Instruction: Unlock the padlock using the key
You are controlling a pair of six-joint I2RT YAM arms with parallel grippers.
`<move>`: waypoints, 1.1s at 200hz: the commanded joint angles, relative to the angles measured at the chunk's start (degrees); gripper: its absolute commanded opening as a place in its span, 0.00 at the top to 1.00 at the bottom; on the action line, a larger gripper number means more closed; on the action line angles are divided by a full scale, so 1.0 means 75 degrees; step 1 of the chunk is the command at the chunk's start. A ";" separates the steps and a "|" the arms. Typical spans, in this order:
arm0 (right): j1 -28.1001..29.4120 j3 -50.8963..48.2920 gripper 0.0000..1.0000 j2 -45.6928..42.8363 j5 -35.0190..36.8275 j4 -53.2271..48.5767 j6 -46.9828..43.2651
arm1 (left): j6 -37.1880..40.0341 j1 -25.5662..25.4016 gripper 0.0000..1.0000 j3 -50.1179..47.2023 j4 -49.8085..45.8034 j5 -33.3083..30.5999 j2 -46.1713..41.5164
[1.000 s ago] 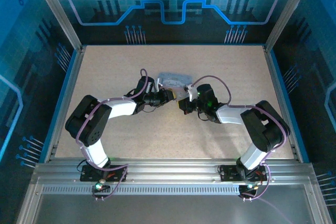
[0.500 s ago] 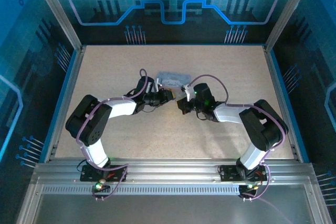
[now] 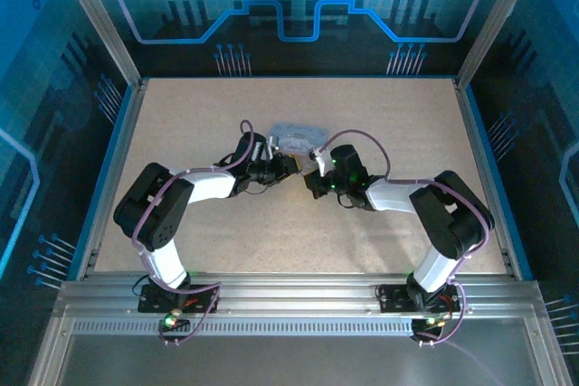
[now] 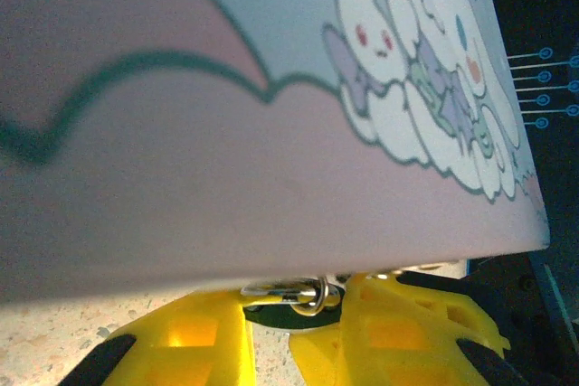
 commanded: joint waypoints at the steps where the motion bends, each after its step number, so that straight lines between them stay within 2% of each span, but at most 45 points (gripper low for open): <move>1: 0.0174 0.0494 1.00 0.0043 -0.0179 0.1023 -0.0020 | -0.0078 -0.0228 0.88 0.0166 -0.0261 0.0659 0.0155; 54: 0.0095 0.0446 1.00 0.0027 -0.0979 0.1623 0.0635 | -0.0051 -0.0225 0.88 0.0152 -0.0244 0.0635 0.0236; 145: 0.0046 0.0177 1.00 -0.0174 -0.1096 0.1830 0.0899 | -0.0010 -0.0221 0.88 0.0173 -0.0207 0.0661 0.0334; 175: -0.0249 0.0099 1.00 0.0007 -0.1662 0.2298 0.1363 | 0.0083 -0.0228 0.88 0.0158 -0.0118 0.0669 0.0287; 220: -0.0246 0.0093 1.00 -0.0129 -0.1451 0.1841 0.0864 | 0.0109 -0.0222 0.88 0.0175 -0.0316 0.0685 0.0188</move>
